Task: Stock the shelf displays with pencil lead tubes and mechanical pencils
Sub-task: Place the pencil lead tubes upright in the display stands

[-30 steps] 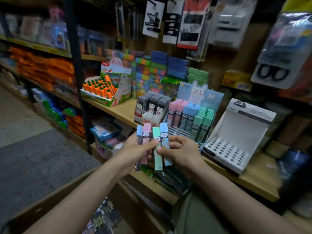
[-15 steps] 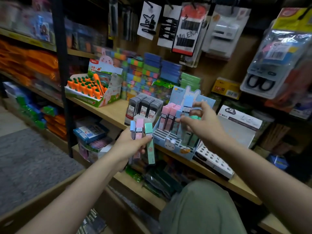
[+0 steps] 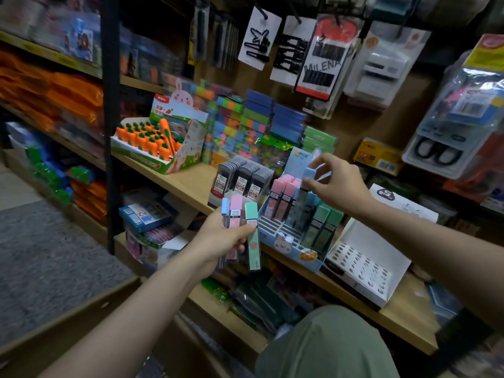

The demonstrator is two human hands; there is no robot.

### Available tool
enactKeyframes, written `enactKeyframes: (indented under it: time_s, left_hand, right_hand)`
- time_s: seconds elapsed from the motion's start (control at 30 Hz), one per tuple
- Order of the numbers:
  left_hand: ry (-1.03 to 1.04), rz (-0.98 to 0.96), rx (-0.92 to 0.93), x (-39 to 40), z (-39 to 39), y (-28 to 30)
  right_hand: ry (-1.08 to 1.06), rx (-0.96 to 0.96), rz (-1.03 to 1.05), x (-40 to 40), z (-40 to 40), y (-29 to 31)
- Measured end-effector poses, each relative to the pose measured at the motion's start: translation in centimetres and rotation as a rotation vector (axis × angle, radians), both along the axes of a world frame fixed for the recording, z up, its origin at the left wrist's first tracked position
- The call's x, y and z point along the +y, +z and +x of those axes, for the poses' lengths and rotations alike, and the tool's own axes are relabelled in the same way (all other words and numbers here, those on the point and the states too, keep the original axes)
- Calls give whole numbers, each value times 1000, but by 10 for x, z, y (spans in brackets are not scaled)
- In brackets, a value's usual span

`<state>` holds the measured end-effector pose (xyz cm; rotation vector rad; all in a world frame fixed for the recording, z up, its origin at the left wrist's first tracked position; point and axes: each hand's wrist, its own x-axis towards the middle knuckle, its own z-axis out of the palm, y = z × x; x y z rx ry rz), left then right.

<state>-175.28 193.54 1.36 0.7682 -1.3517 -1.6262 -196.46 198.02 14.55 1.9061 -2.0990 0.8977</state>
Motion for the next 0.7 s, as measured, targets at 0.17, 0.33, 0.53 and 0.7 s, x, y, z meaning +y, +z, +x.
enactKeyframes:
  time_s: [0.17, 0.33, 0.53, 0.7]
  left_hand:
    - [-7, -1, -14, 1, -3, 0]
    - [5, 5, 3, 0, -5, -2]
    - [5, 17, -1, -1, -6, -8]
    - [13, 48, -14, -1, -6, -12]
  right_hand:
    - [-50, 62, 33, -7, -2, -8]
    - [-92, 101, 113, -9, -1, -13]
    - [-135, 101, 155, -8, 4, -11]
    - [-167, 82, 178, -8, 5, -10]
